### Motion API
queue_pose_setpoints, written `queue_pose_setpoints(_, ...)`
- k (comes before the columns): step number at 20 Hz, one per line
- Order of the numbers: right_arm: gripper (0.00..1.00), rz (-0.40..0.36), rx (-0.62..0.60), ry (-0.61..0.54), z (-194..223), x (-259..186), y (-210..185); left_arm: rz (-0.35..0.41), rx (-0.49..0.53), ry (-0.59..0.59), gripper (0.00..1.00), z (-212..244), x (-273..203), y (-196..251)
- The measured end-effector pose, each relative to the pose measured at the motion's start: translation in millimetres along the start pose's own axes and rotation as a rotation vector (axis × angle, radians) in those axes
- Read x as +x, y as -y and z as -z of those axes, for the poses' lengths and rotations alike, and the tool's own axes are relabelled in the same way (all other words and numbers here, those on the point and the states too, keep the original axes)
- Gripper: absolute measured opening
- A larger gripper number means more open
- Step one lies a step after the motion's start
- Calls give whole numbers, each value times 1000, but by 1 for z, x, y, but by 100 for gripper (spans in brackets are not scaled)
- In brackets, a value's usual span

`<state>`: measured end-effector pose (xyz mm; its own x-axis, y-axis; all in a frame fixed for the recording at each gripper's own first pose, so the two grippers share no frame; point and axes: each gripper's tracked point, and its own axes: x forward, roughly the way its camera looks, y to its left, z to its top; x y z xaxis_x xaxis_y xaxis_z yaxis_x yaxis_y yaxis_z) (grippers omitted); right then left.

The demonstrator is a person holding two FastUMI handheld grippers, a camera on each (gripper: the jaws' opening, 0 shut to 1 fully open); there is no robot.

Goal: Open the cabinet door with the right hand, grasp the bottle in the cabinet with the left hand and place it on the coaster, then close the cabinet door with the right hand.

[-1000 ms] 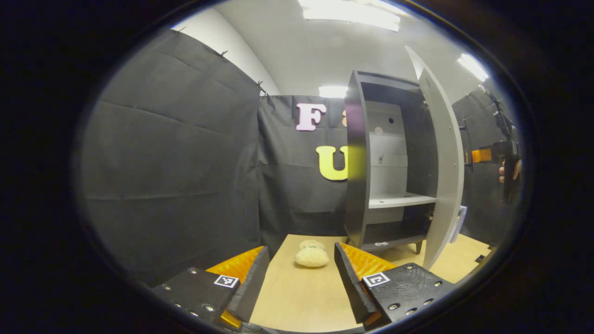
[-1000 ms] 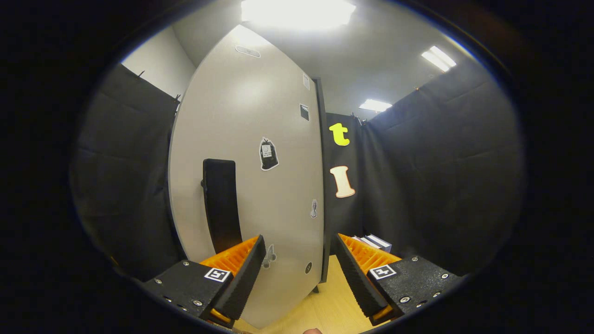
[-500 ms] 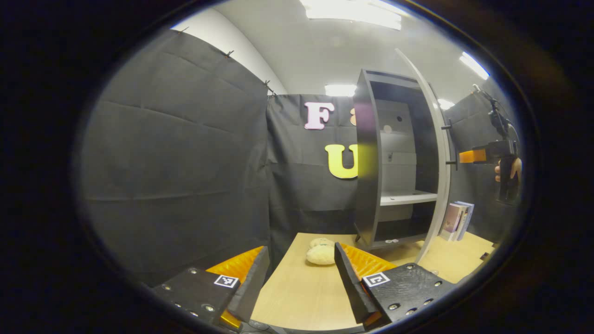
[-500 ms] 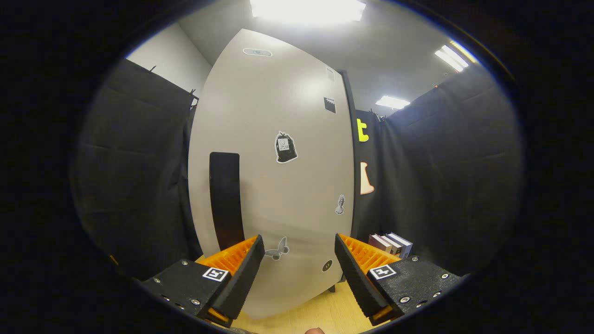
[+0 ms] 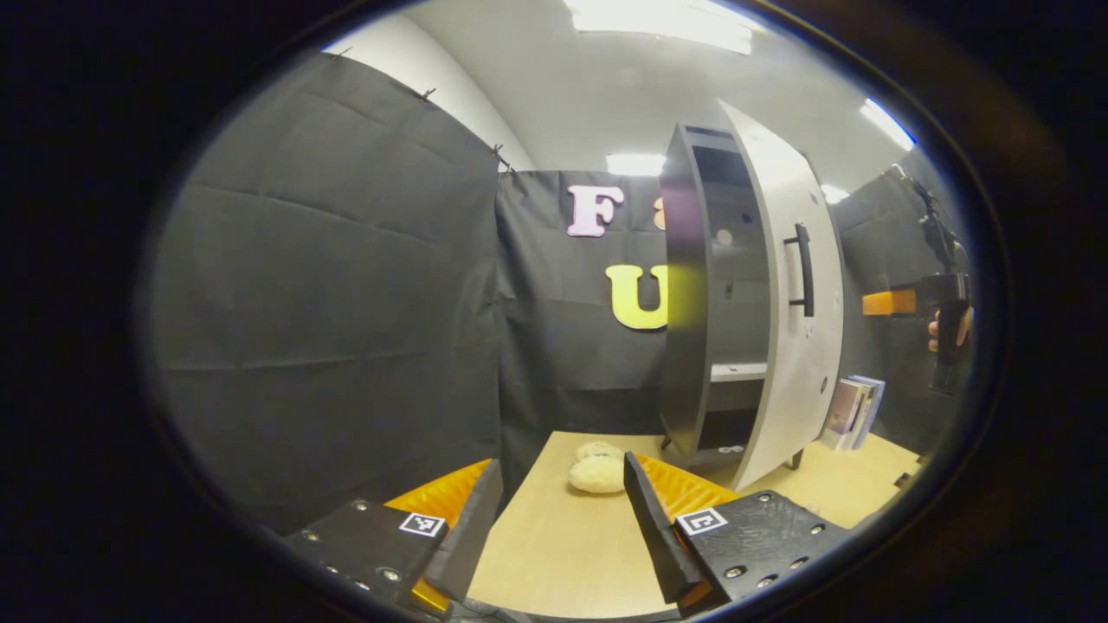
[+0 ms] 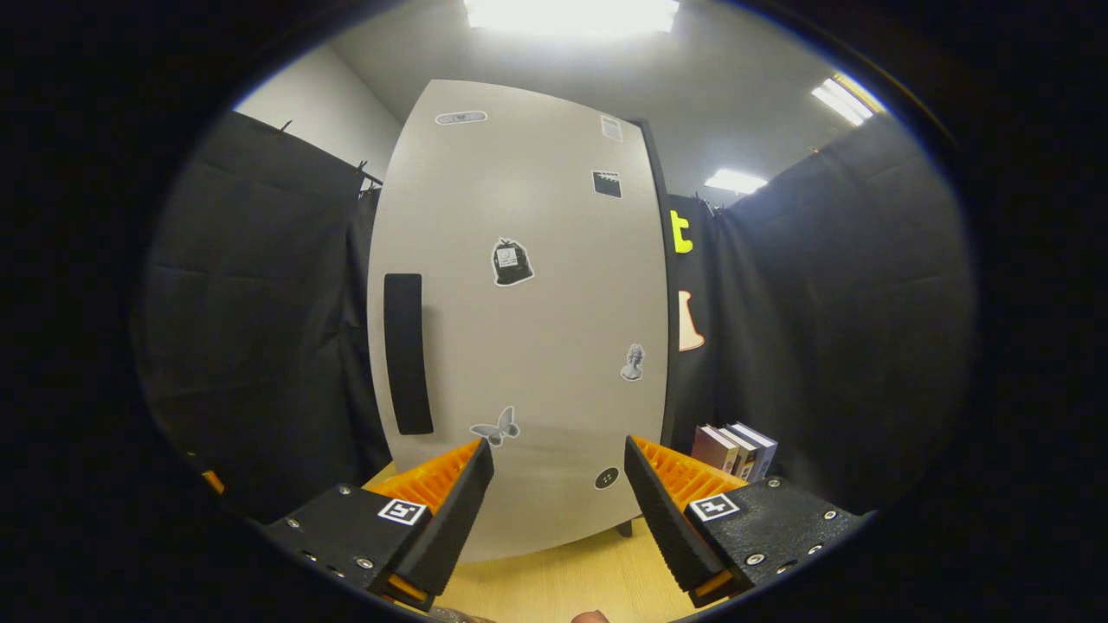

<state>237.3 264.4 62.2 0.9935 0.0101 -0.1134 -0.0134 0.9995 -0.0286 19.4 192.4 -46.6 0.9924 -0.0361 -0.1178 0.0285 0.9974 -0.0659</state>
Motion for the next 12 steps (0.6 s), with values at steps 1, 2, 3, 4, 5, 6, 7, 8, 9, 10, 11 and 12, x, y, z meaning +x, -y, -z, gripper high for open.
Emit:
queue_pose_setpoints(1,94,0,-3,-2,1,-1,1,6,1,2,81,-1,3,2)
queue_pose_setpoints(2,95,0,-3,-3,2,-3,2,12,2,3,81,-2,6,4)
queue_pose_setpoints(3,94,2,-1,-4,3,-5,4,17,-1,4,81,-5,8,7)
queue_pose_setpoints(4,94,2,3,-4,3,-8,6,25,-6,2,81,-7,9,10)
queue_pose_setpoints(5,94,3,8,0,2,-12,9,36,-13,2,81,-7,10,14)
queue_pose_setpoints(6,95,3,12,7,0,-16,13,50,-19,4,79,-10,10,20)
queue_pose_setpoints(7,95,2,15,15,-1,-21,18,65,-19,8,77,-13,11,27)
queue_pose_setpoints(8,95,-1,17,26,-4,-25,24,76,-14,12,81,-16,16,36)
queue_pose_setpoints(9,95,-7,14,36,-5,-30,30,82,-8,14,81,-18,19,43)
queue_pose_setpoints(10,94,-9,8,47,-6,-35,38,86,-4,16,81,-20,21,50)
queue_pose_setpoints(11,94,-9,1,58,-7,-40,48,91,-6,16,81,-22,24,59)
queue_pose_setpoints(12,94,-8,-3,67,-7,-44,59,98,-8,17,81,-23,24,72)
